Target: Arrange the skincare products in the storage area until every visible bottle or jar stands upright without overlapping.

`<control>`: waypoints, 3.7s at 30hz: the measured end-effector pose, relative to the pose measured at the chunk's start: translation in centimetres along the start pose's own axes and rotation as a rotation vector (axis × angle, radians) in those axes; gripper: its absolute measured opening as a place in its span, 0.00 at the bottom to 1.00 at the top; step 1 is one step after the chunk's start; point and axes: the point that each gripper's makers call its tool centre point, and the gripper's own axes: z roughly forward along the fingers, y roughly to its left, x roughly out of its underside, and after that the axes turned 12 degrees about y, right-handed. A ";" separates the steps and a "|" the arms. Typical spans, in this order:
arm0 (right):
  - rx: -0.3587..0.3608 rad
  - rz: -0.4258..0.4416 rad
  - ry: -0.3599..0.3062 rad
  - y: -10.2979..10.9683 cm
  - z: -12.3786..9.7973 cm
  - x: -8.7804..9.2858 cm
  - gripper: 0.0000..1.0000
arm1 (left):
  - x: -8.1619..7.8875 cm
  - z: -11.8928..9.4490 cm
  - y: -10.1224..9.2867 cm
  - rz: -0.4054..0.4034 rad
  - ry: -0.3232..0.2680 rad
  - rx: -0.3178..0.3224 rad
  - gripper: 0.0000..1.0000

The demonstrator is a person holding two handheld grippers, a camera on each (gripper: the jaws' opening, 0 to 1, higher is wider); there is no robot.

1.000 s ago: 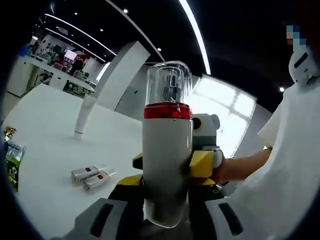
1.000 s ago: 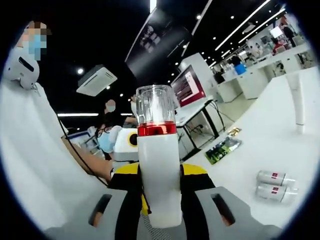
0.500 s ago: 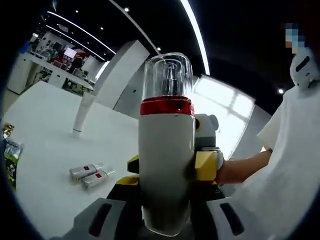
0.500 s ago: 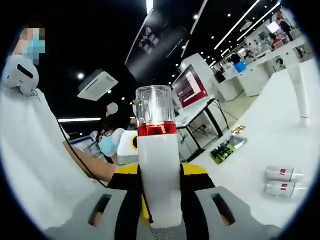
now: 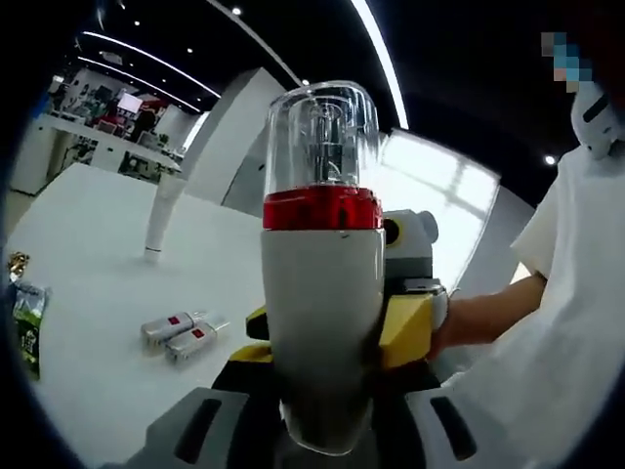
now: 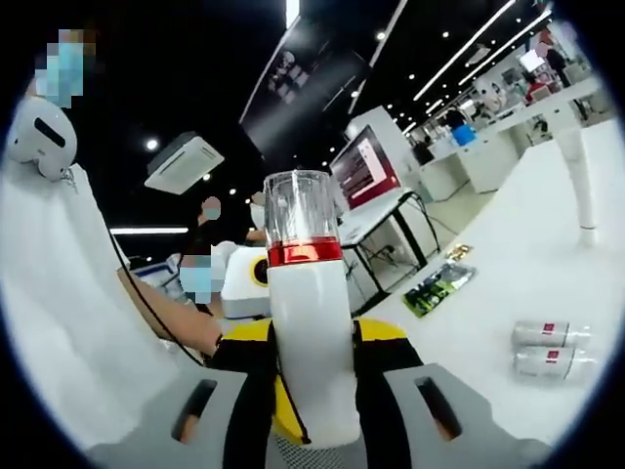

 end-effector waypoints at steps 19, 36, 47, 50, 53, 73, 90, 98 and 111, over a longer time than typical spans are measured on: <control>0.148 -0.098 0.028 -0.6 0.3 1.0 0.29 | 1.4 -0.2 1.4 0.065 0.078 -0.125 0.34; 0.323 -0.218 0.061 -0.6 0.8 1.4 0.29 | 2.6 -1.0 3.2 0.160 0.148 -0.307 0.34; 0.392 -0.263 0.083 -0.8 0.6 1.6 0.29 | 3.2 -0.9 3.7 0.200 0.180 -0.351 0.34; 0.388 -0.259 0.080 -1.0 0.5 1.5 0.29 | 3.2 -0.8 3.9 0.204 0.183 -0.365 0.34; 0.386 -0.256 0.083 -1.2 0.4 1.6 0.30 | 3.3 -0.6 4.1 0.207 0.193 -0.377 0.34; 0.407 -0.303 0.126 -3.0 -0.4 1.6 0.30 | 2.7 0.9 5.0 0.167 0.219 -0.438 0.34; 0.365 -0.205 -0.010 -2.5 -0.9 -0.5 0.31 | 3.2 1.0 4.9 0.200 0.252 -0.440 0.33; 0.335 -0.203 -0.014 -2.3 -0.5 -0.6 0.31 | 3.2 0.8 4.8 0.206 0.252 -0.439 0.33; 0.387 -0.137 0.063 -3.3 -0.8 -0.9 0.28 | 2.5 1.0 5.3 0.255 0.212 -0.491 0.37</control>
